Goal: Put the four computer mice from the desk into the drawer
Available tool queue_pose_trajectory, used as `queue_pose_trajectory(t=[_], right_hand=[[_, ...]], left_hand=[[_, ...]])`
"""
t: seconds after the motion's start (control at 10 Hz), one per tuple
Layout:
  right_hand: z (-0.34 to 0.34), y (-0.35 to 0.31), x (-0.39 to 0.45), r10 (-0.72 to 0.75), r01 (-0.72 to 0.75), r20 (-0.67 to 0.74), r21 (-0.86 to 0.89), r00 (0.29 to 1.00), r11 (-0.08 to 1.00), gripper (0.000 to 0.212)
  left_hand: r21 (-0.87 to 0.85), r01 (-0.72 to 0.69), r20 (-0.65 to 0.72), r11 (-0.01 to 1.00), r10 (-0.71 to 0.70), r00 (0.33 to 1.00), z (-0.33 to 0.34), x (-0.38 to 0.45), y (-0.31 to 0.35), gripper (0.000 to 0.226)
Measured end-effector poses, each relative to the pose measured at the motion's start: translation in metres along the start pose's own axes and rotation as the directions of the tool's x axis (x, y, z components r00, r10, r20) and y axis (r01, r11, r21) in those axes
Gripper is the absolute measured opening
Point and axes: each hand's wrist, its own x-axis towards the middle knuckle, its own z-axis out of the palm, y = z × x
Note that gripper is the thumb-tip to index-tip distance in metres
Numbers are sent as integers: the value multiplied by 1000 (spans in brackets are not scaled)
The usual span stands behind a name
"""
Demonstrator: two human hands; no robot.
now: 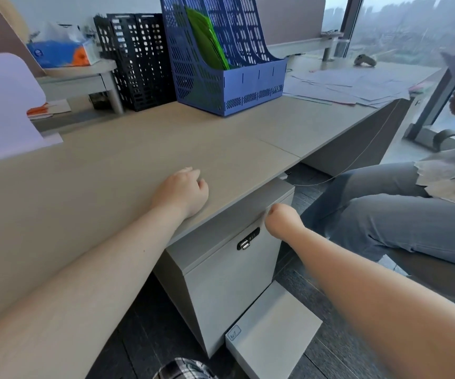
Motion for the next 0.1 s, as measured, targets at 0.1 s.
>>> queue_pose_trajectory(t=[0.1], right_hand=[[-19, 7, -7, 7, -6, -19, 40, 1000, 999, 17]], left_hand=[[-9, 4, 1, 1000, -3, 1000, -1, -8, -1, 47]])
